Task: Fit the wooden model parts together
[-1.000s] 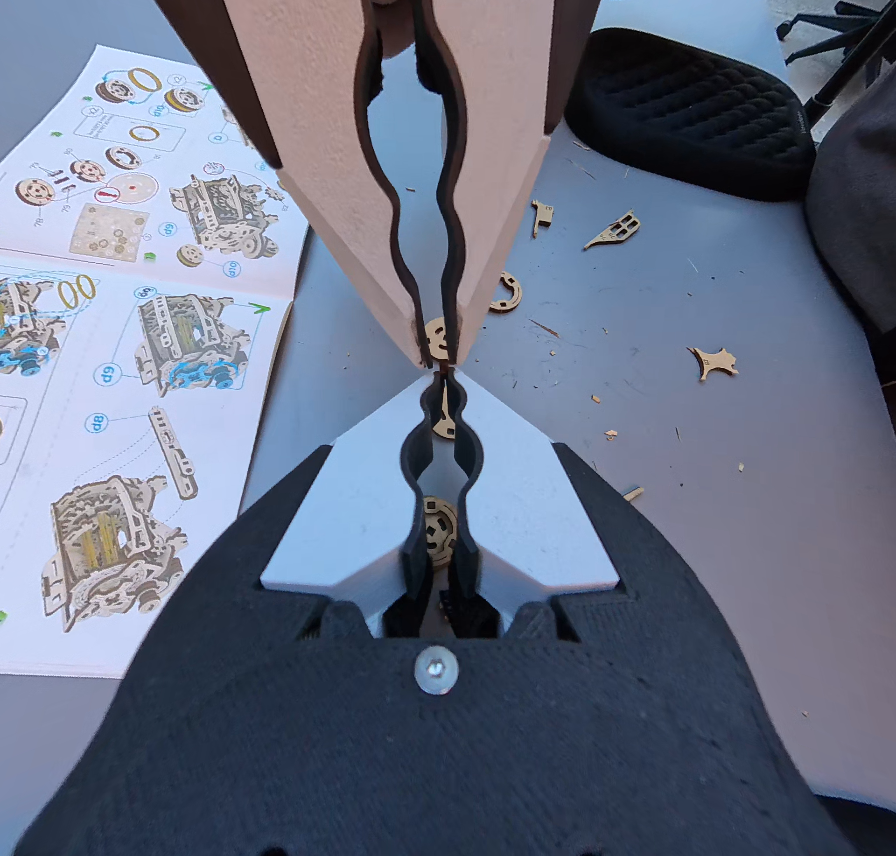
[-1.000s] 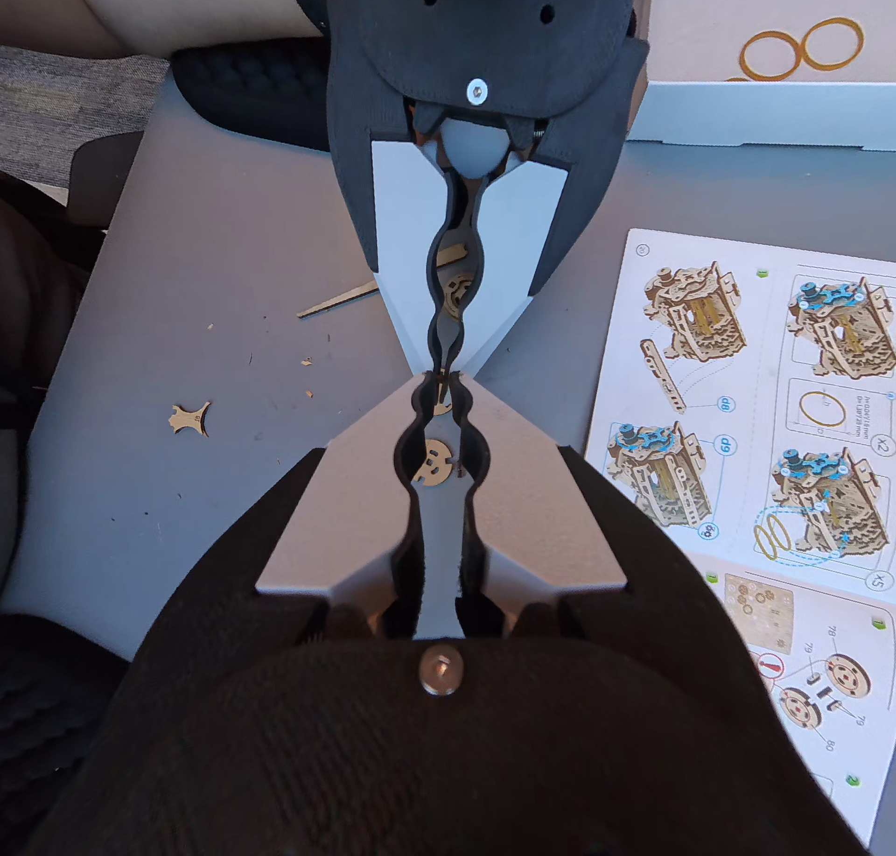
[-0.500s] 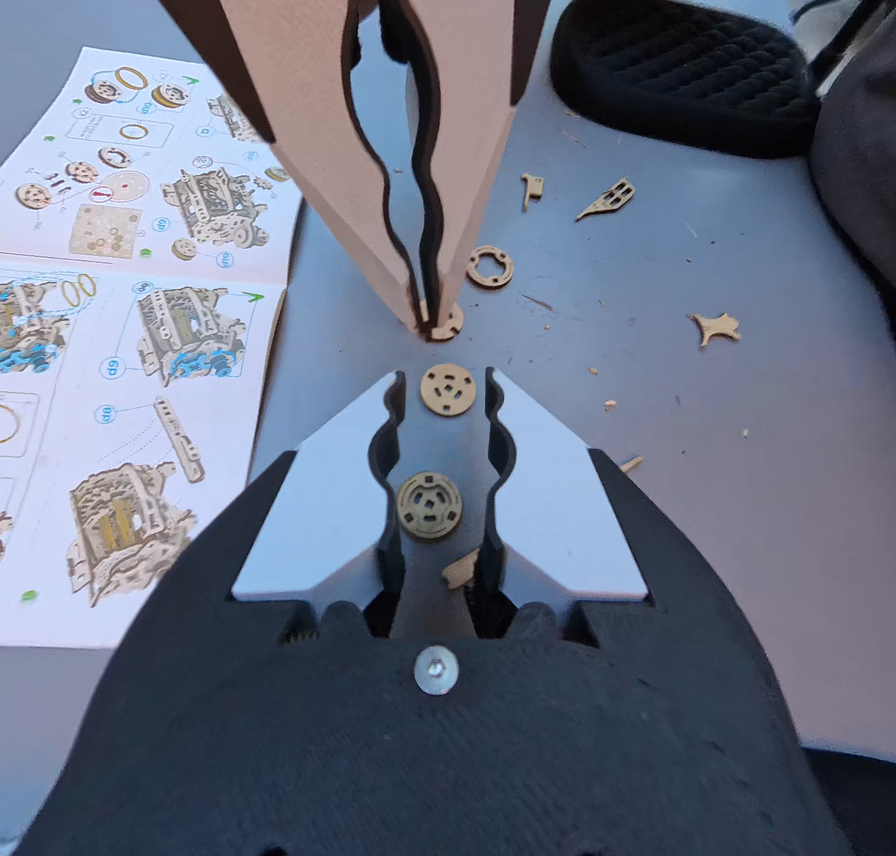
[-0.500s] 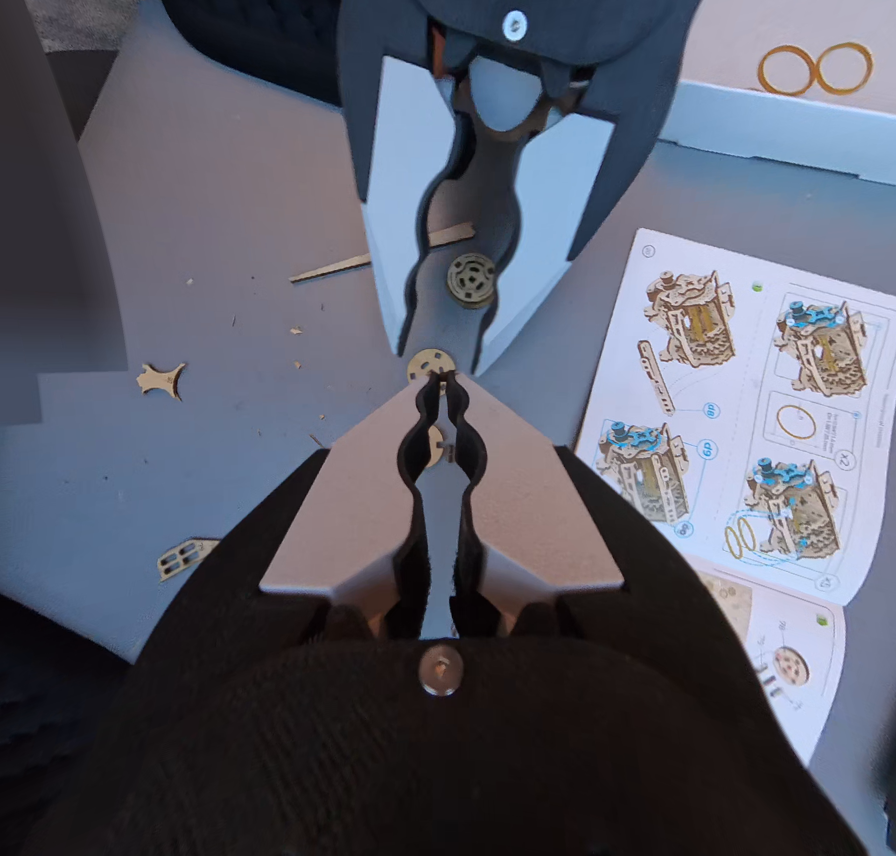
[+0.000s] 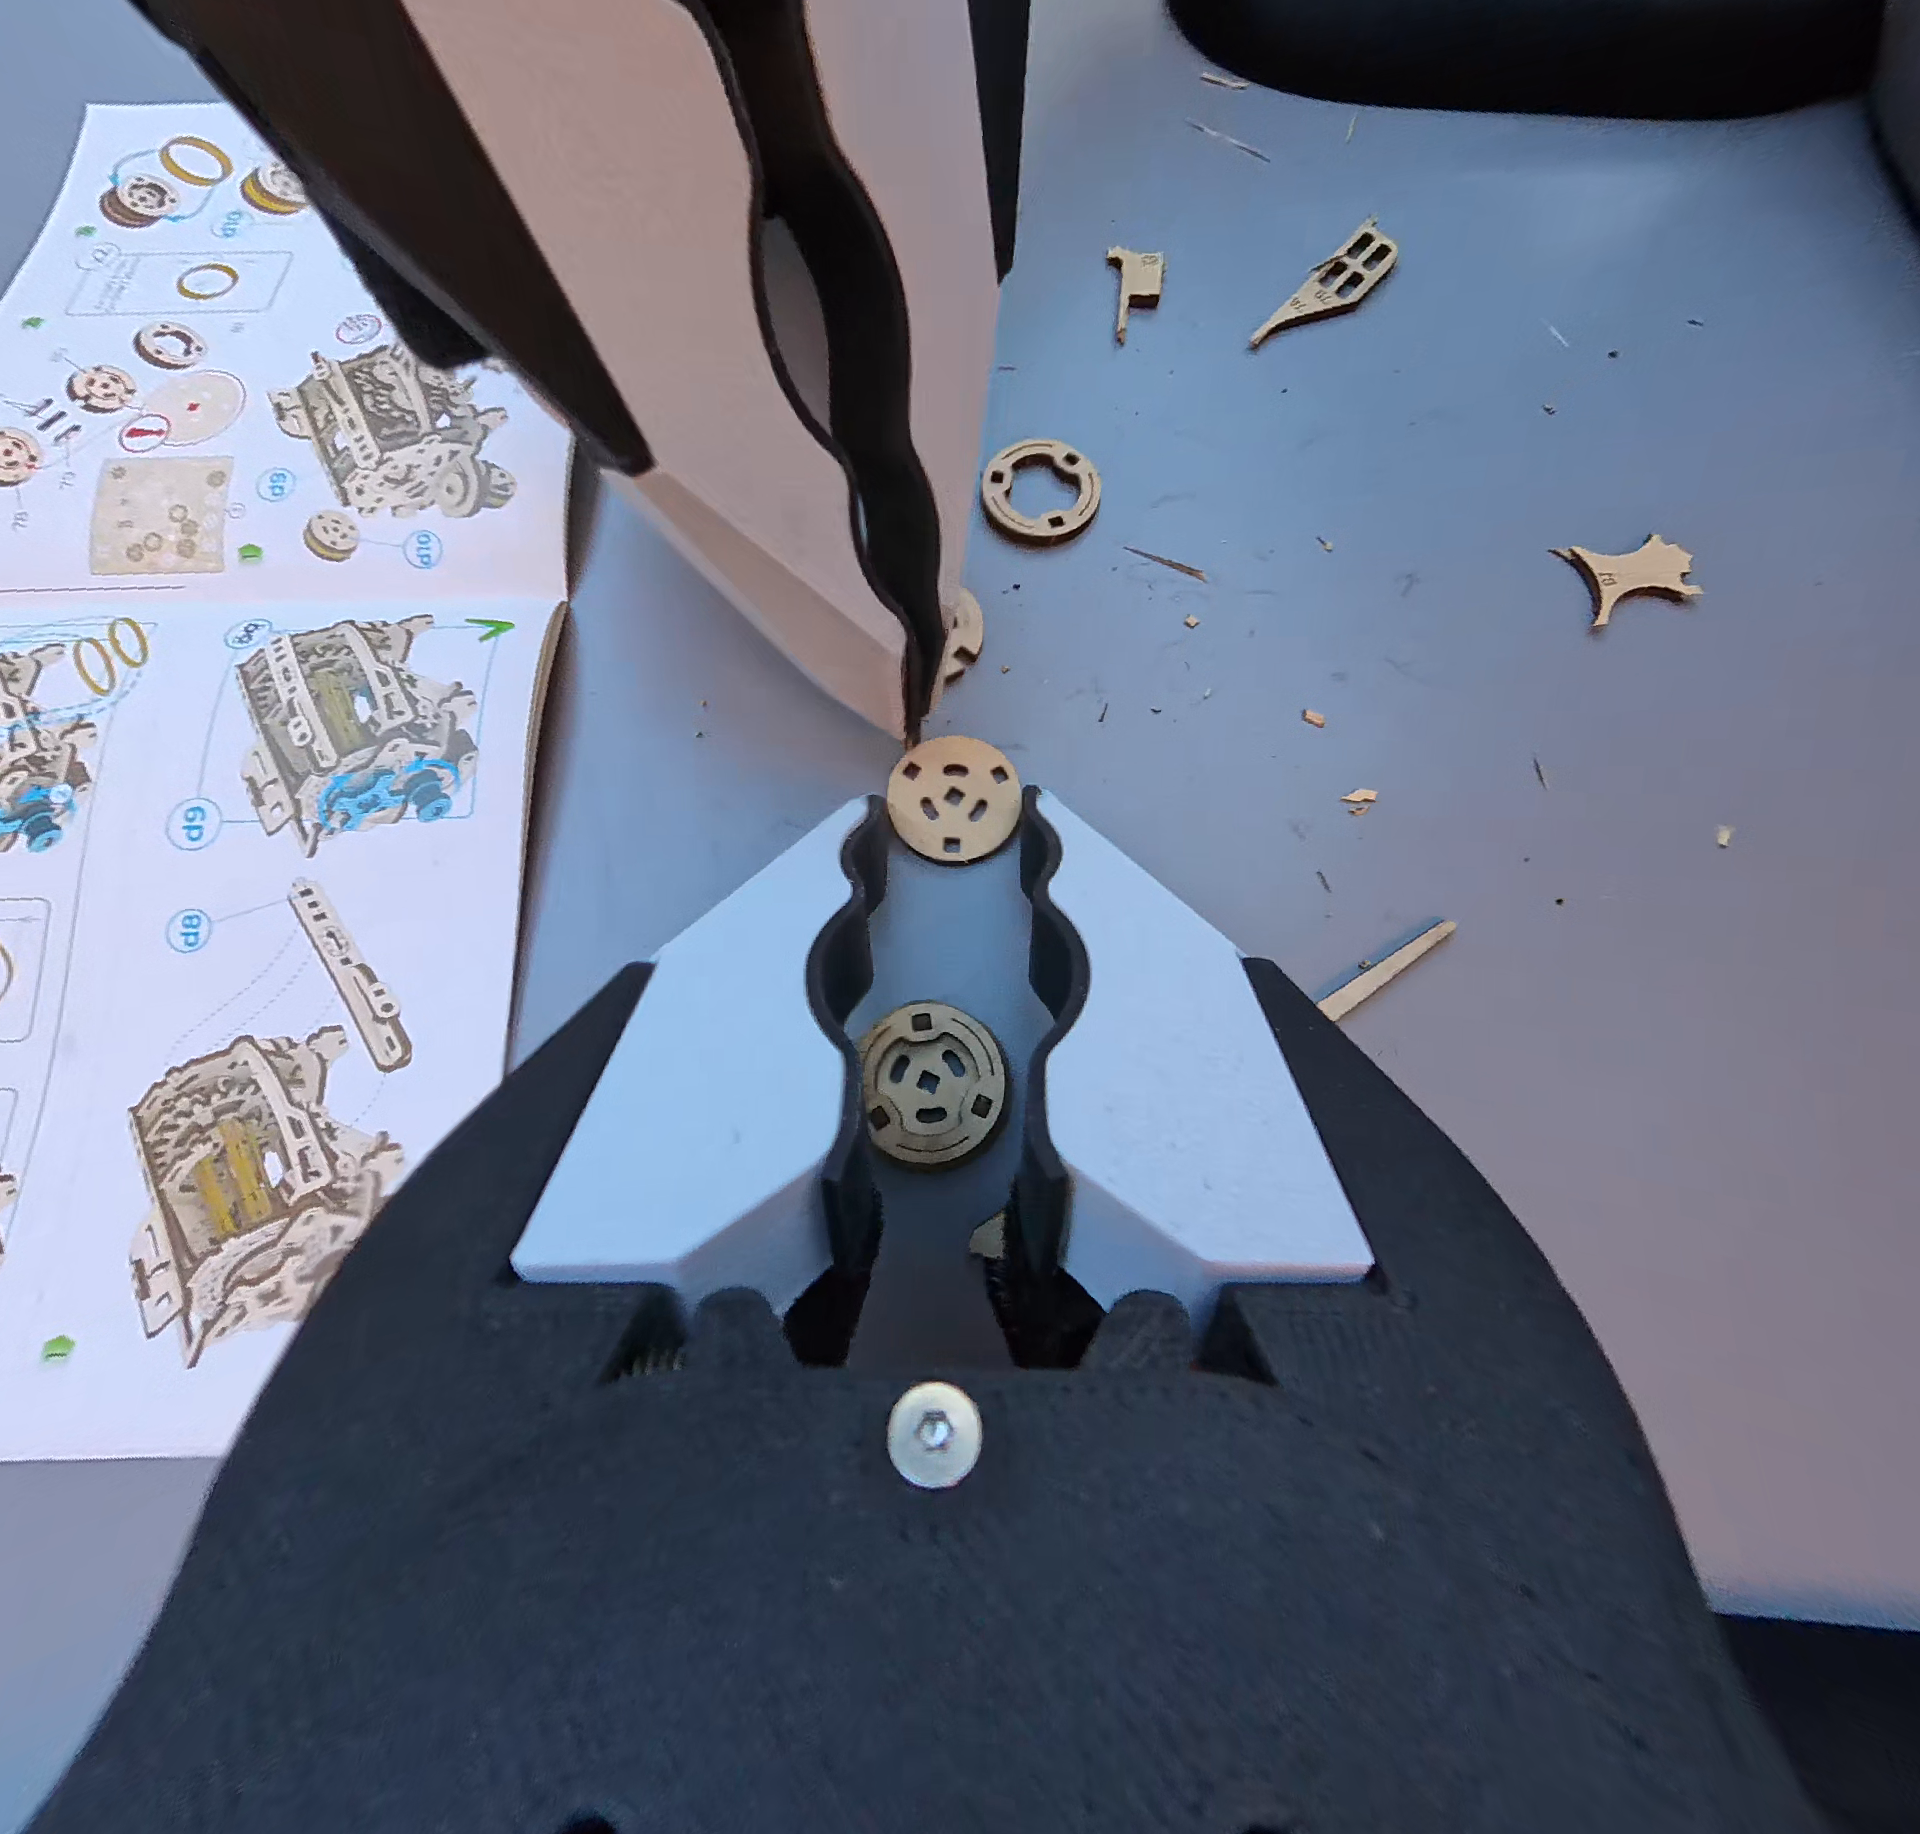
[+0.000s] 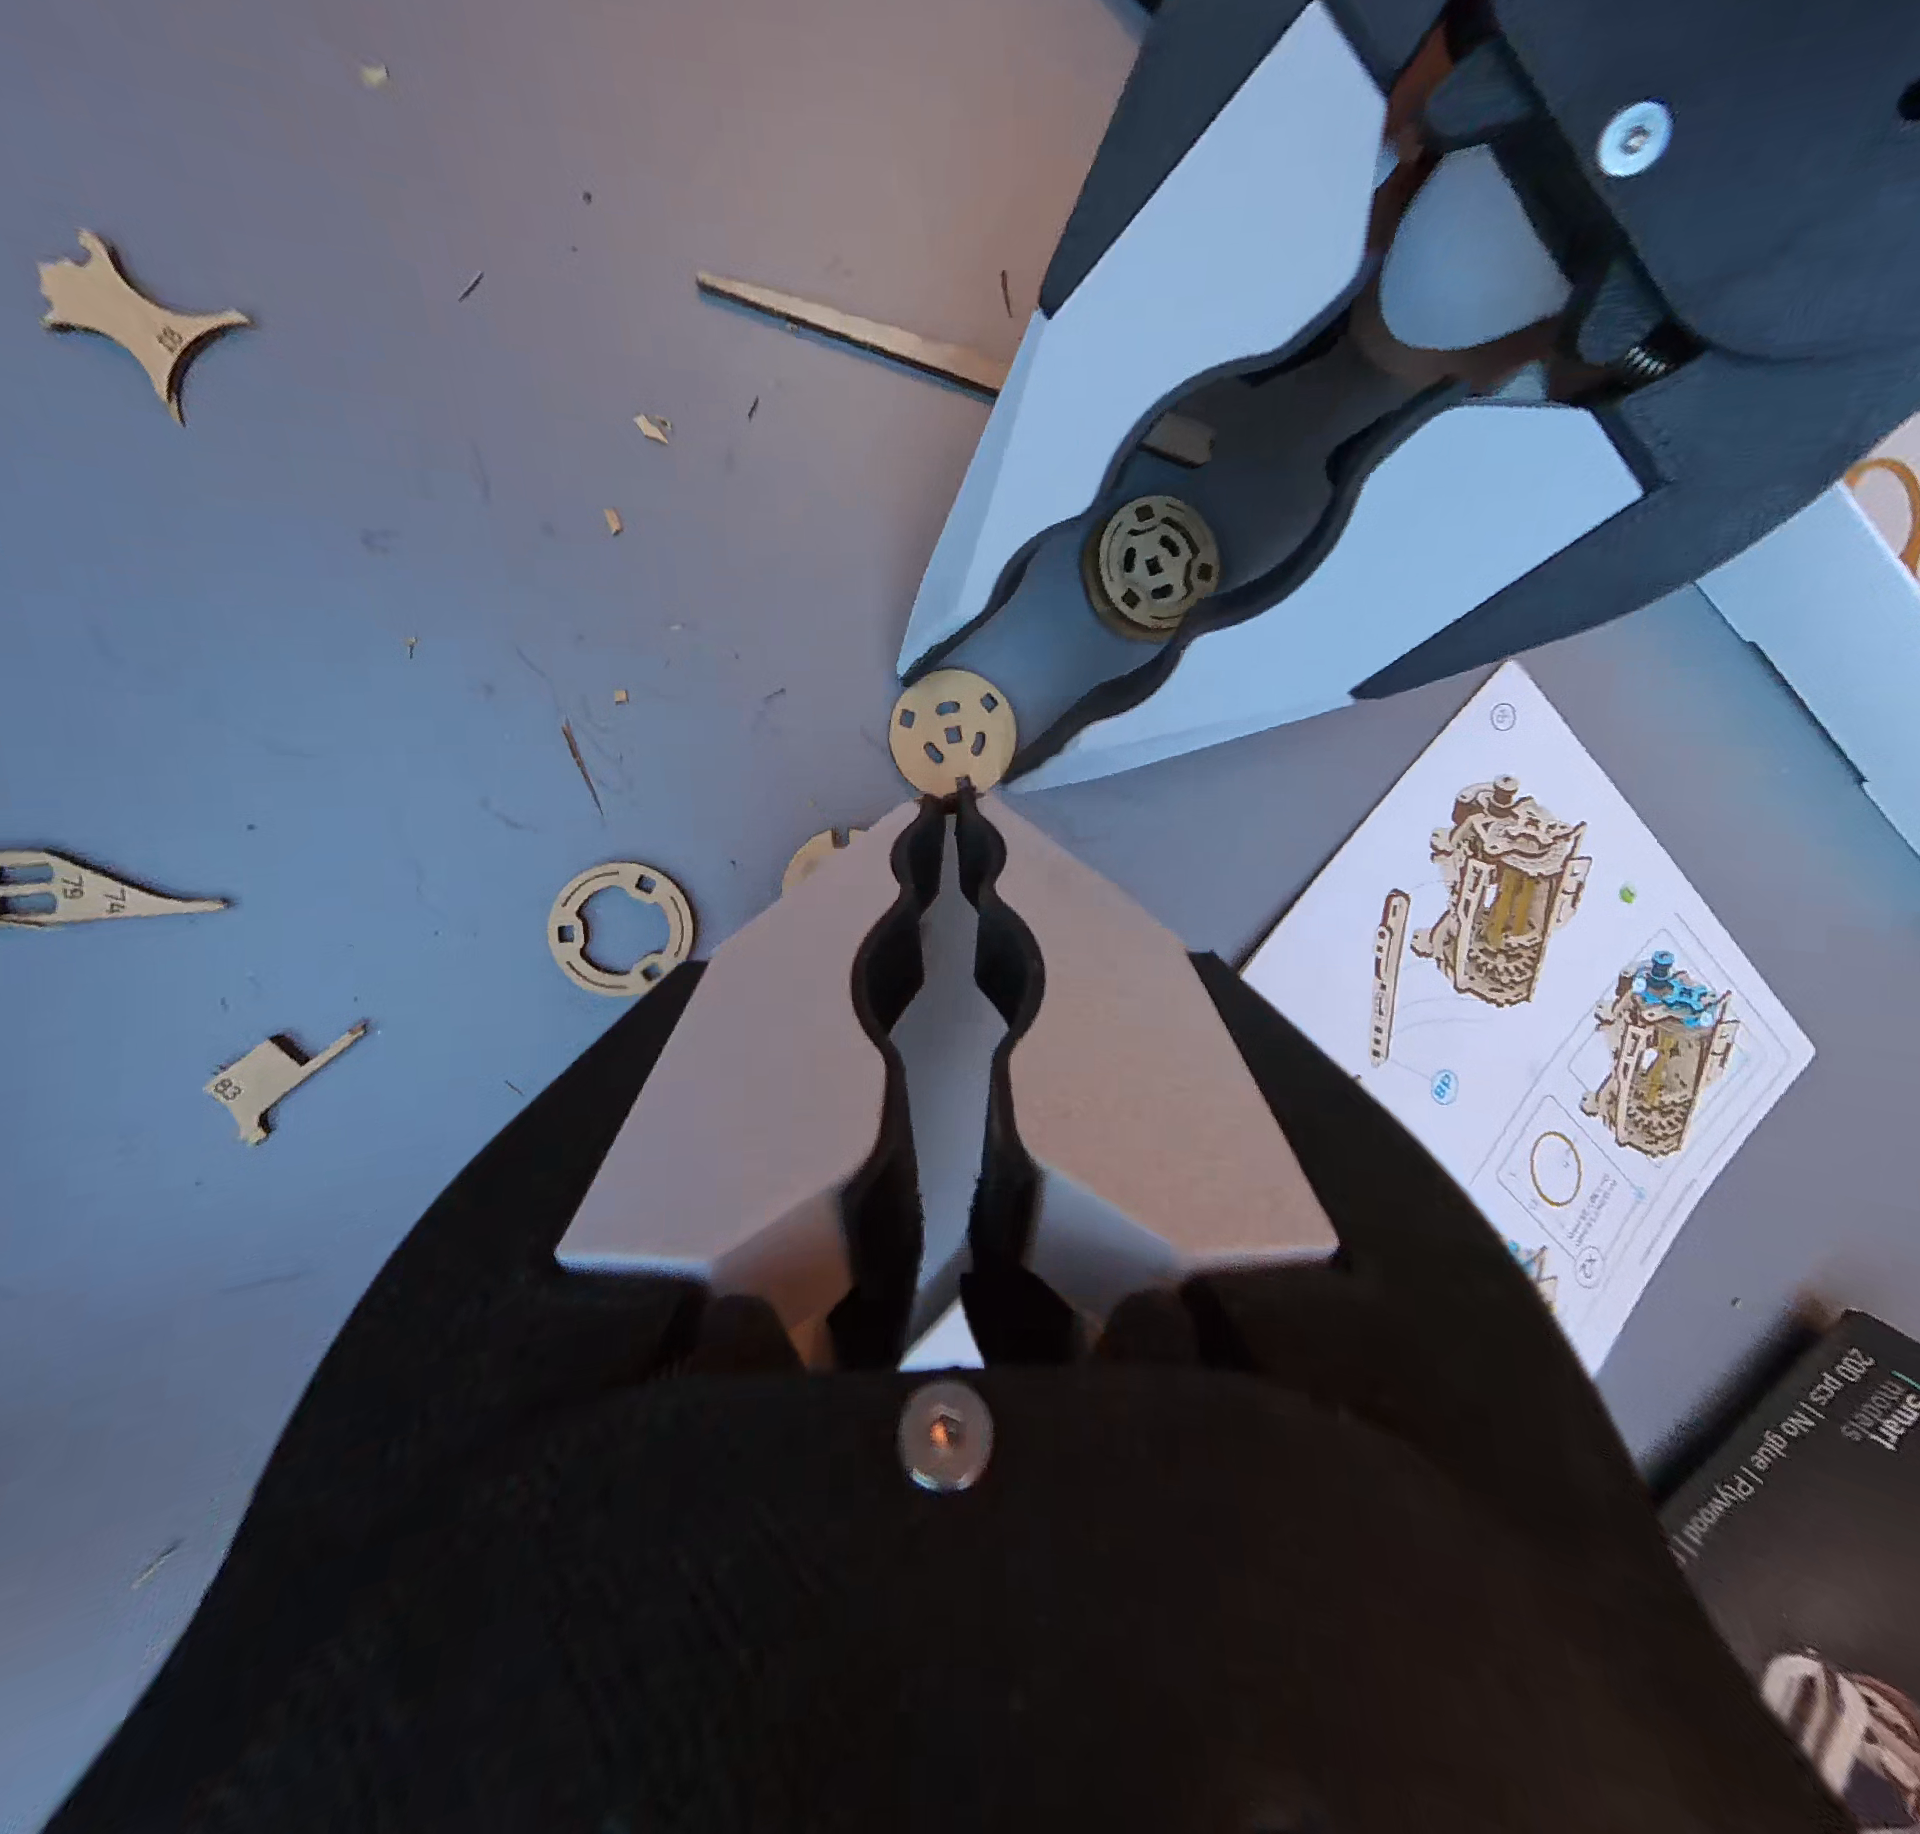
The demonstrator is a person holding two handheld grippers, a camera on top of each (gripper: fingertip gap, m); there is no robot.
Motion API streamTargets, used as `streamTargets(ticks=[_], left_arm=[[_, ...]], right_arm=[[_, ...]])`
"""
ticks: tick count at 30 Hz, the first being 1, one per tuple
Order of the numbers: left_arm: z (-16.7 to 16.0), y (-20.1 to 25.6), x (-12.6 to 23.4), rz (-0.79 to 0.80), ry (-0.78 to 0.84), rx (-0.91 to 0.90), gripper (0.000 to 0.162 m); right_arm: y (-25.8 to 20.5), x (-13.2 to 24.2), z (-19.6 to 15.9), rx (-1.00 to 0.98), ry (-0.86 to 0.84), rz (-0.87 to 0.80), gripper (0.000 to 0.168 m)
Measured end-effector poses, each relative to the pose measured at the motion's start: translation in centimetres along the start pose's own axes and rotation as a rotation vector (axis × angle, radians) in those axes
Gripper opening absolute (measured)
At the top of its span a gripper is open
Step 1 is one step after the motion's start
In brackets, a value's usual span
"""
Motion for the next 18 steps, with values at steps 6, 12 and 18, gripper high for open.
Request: streamTargets(ticks=[6,12,18], left_arm=[[-0.03,-0.02,0.0,-0.01,0.002,0.007,0.023],[-0.03,0.01,0.01,-0.016,0.002,0.007,0.023],[-0.03,0.1,0.02,-0.026,0.002,0.003,0.023]], right_arm=[[0.57,0.06,0.73,0.056,-0.013,0.038,0.001],[0.67,-0.26,0.63,0.045,-0.036,0.084,0.002],[0.78,-0.53,0.61,0.036,-0.035,0.101,0.002]])
Point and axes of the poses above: each gripper's, where its closed fingertips meet, x back along the fingers, z out of its top, y = z × x across the jaws, the point moved 7 cm from there along x, back along the fingers, and after that the axes turned 4 degrees about z, right-handed, at the moved point
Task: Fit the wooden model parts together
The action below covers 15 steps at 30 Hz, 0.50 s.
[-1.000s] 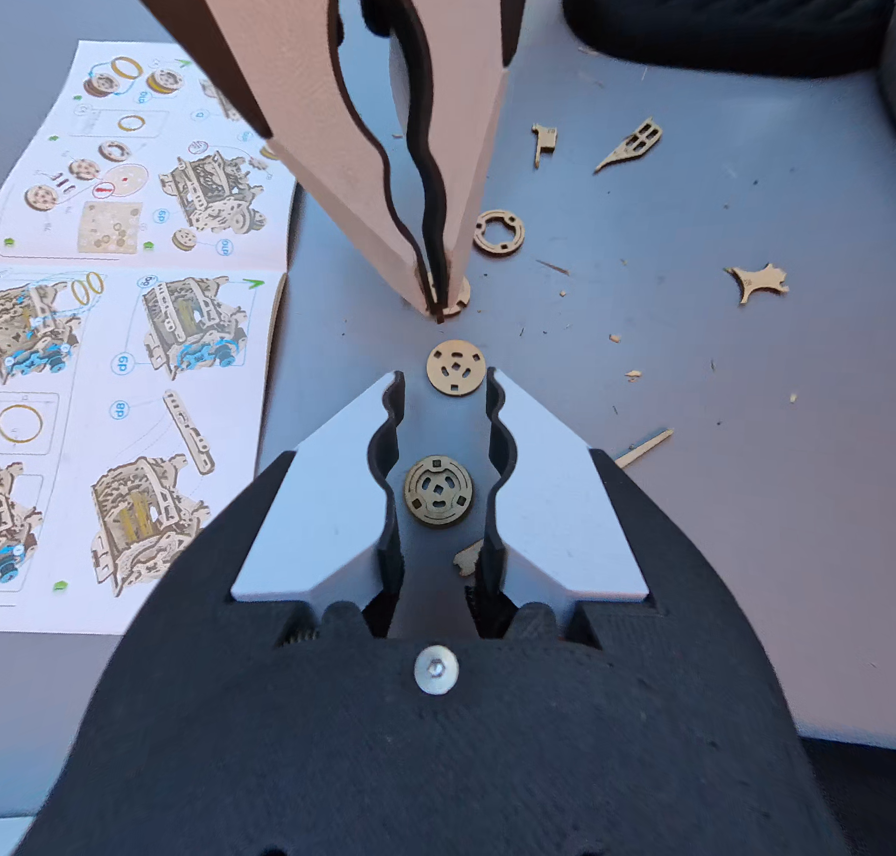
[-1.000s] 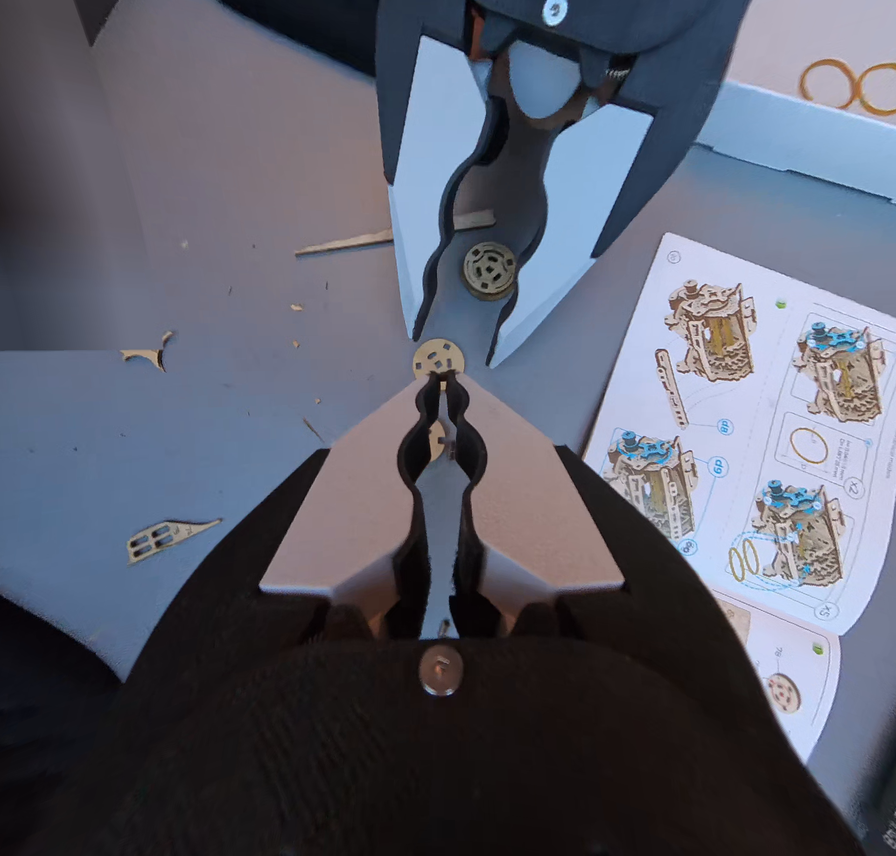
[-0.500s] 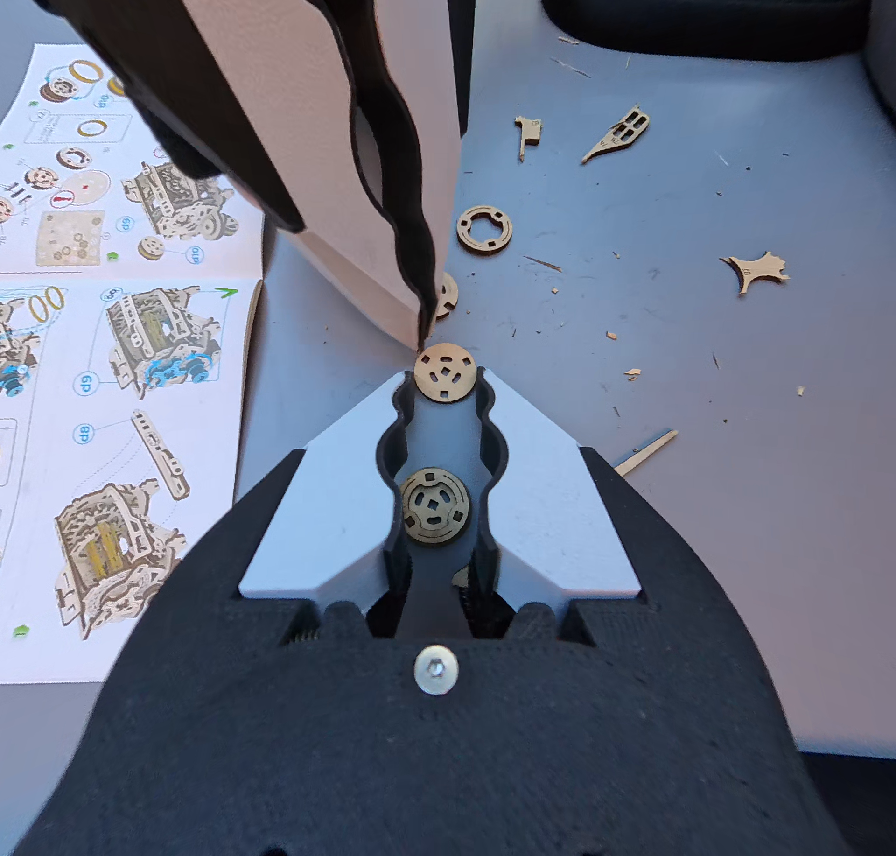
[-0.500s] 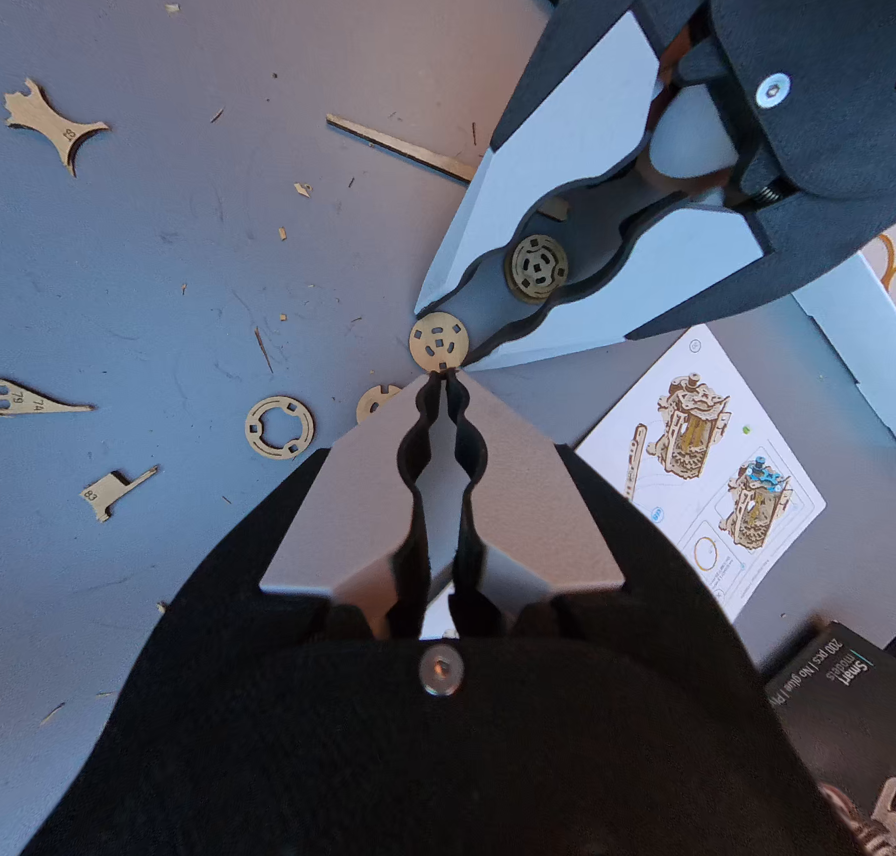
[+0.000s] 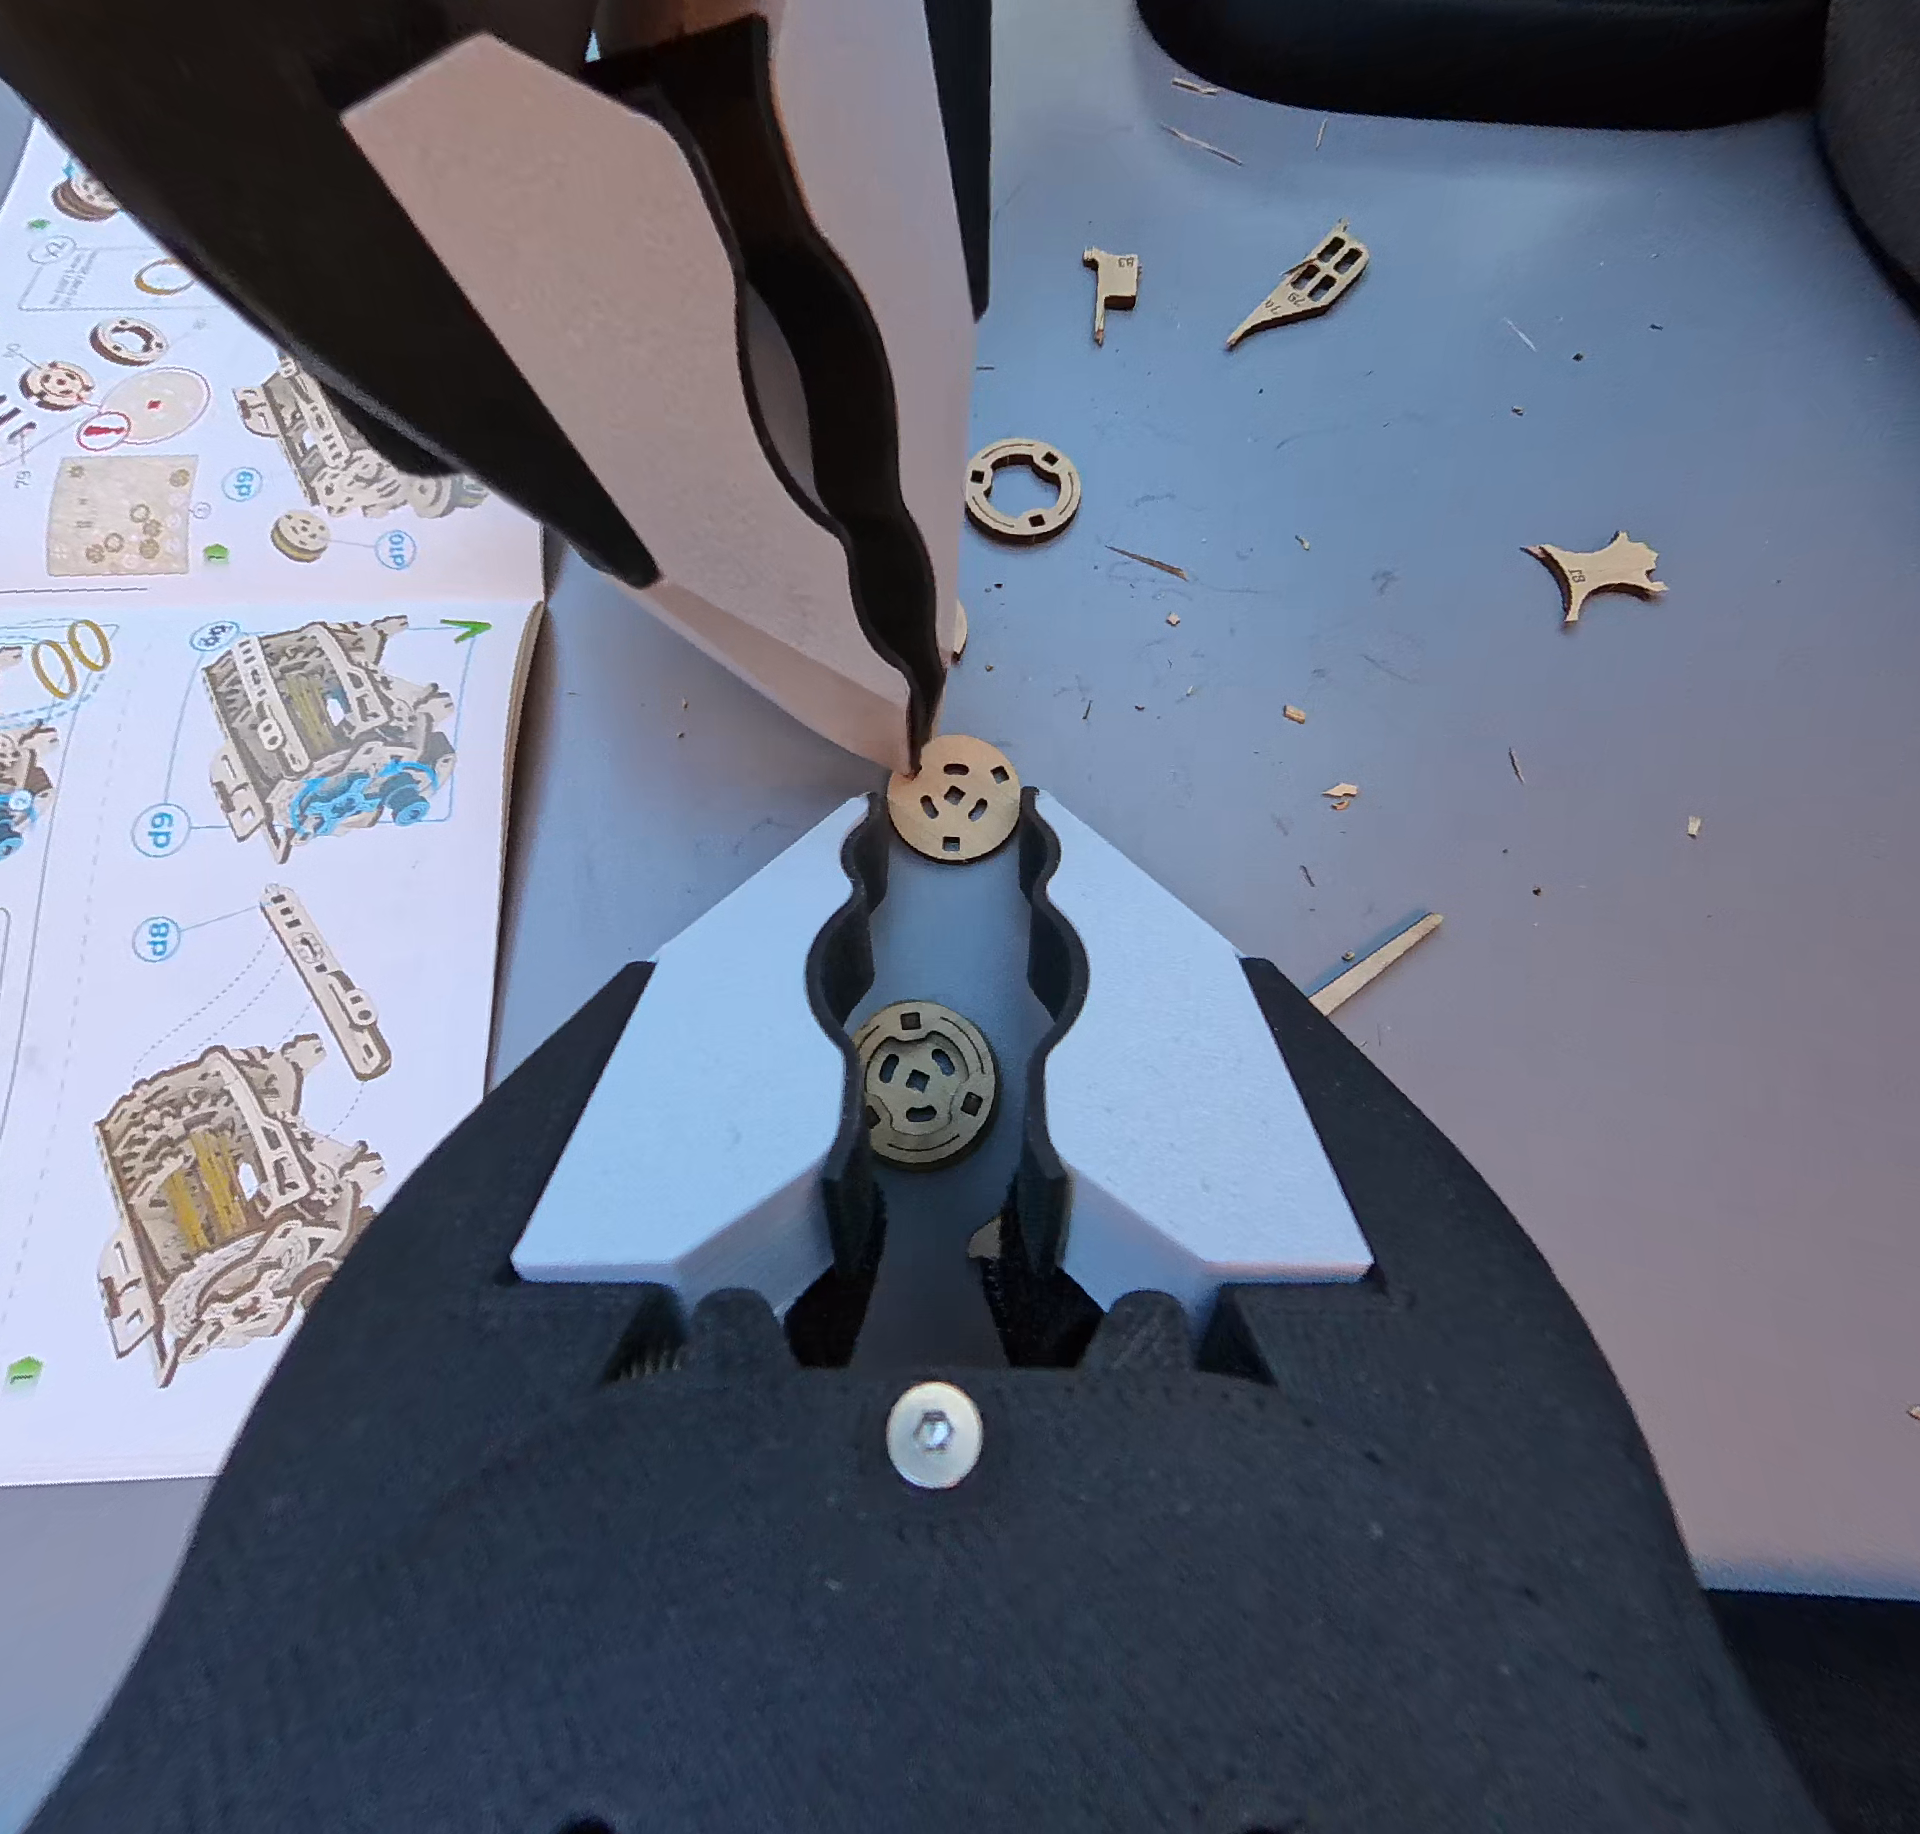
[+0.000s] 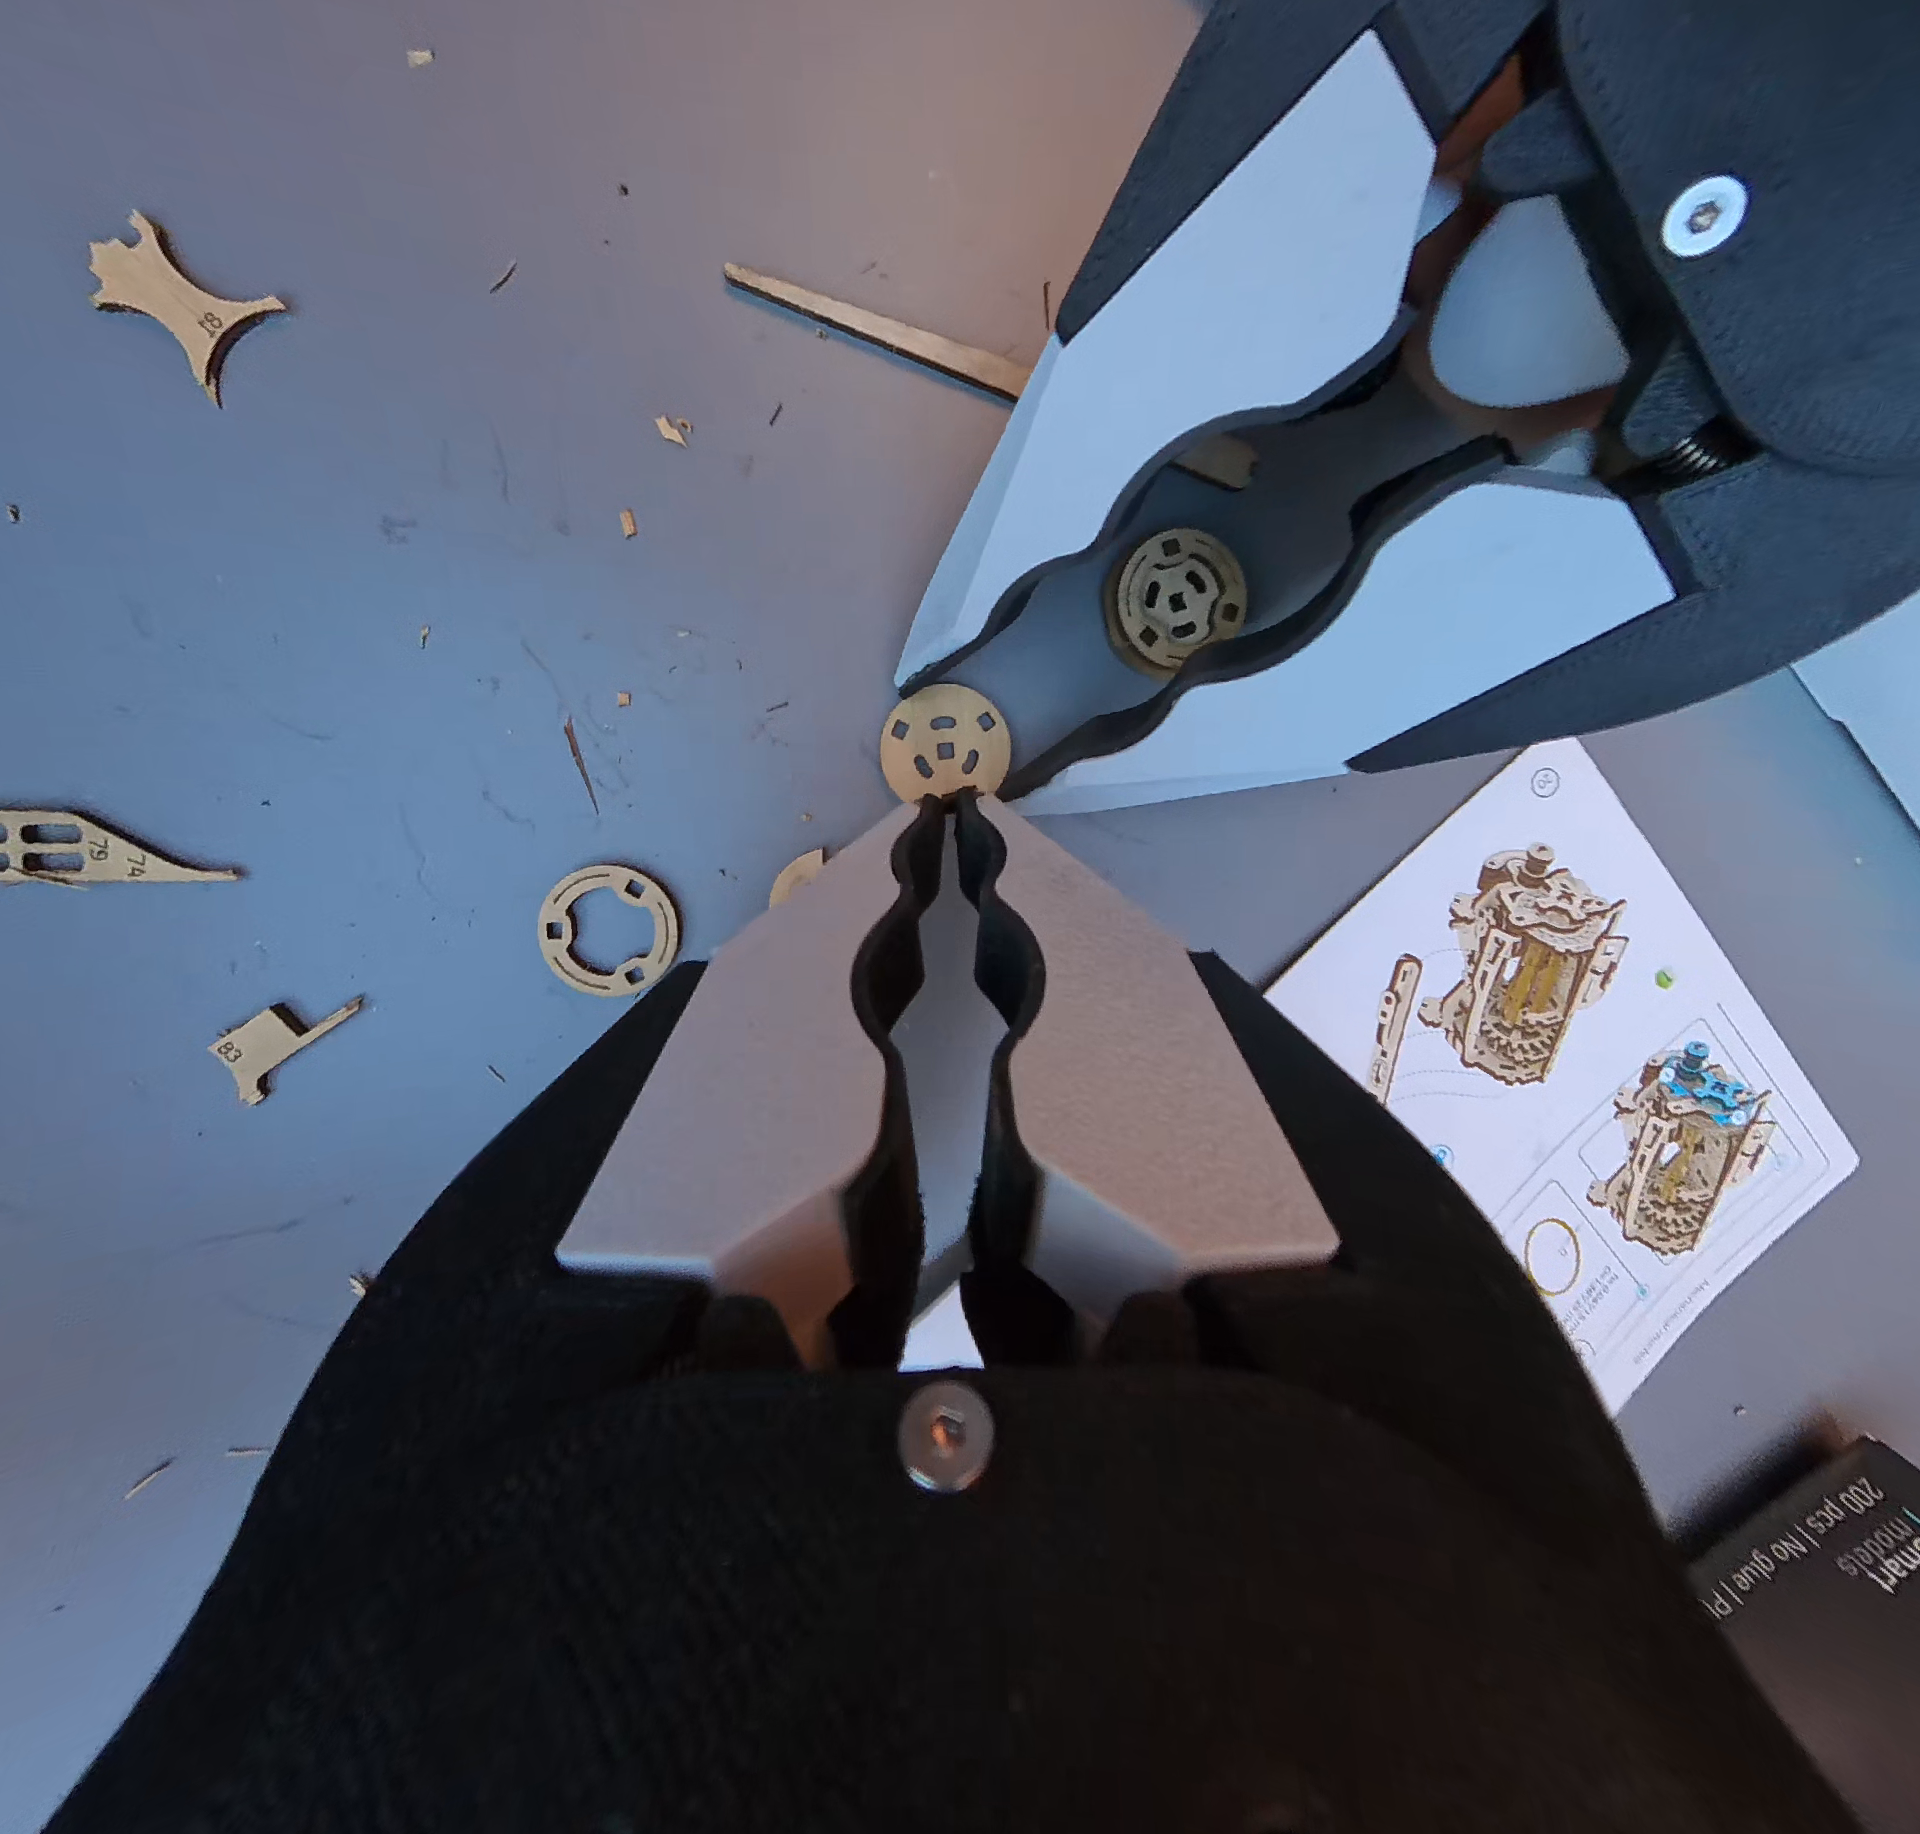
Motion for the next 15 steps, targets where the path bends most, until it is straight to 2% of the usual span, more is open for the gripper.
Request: streamTargets(ticks=[15], left_arm=[[-0.02,0.04,0.0,-0.015,0.0,0.003,0.023]], right_arm=[[0.62,-0.08,0.44,-0.081,-0.067,0.125,0.001]])
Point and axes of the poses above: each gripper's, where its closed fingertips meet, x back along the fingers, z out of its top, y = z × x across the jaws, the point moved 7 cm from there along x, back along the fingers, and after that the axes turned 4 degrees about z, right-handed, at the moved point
